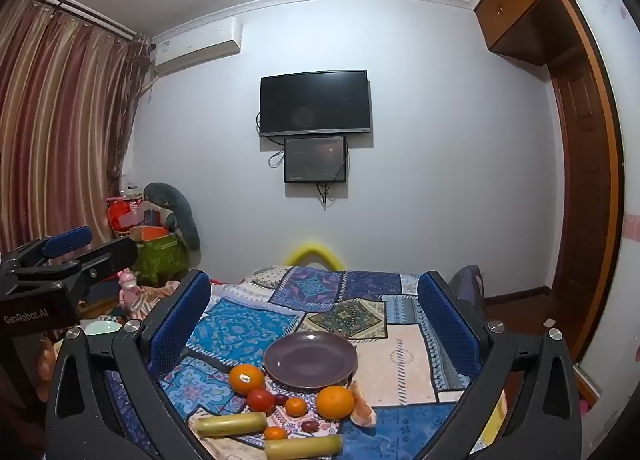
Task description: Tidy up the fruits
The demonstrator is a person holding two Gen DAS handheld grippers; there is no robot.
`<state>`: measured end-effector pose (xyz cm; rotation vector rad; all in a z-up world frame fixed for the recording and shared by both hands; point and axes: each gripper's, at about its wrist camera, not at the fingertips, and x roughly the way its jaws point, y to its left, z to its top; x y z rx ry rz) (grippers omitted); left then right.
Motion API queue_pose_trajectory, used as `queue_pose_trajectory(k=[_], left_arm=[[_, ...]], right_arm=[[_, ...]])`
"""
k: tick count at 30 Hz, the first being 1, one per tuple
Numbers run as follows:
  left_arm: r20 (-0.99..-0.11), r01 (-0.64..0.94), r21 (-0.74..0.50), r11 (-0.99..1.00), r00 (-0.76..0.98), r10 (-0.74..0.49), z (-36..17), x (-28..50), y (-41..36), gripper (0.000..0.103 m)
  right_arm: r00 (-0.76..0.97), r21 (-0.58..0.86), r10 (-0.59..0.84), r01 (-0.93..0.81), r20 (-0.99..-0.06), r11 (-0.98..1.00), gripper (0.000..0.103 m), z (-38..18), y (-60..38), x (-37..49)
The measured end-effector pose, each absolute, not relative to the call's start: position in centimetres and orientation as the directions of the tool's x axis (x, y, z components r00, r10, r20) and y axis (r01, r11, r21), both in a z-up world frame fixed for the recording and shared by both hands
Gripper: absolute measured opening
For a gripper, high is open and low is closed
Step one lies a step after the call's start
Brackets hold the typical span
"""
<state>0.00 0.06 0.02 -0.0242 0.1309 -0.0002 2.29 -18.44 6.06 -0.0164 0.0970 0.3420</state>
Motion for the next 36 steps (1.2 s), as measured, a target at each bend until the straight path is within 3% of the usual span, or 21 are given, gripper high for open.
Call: queue_pose_trajectory(k=[36], left_arm=[[-0.133, 0.006, -0.022, 1.0, 0.991, -0.009, -0.34, 0.36, -0.14, 0.103]], right_arm=[[0.939, 0.029, 0.329, -0.328, -0.097, 0.944, 0.103, 5.88, -19.0, 2.09]])
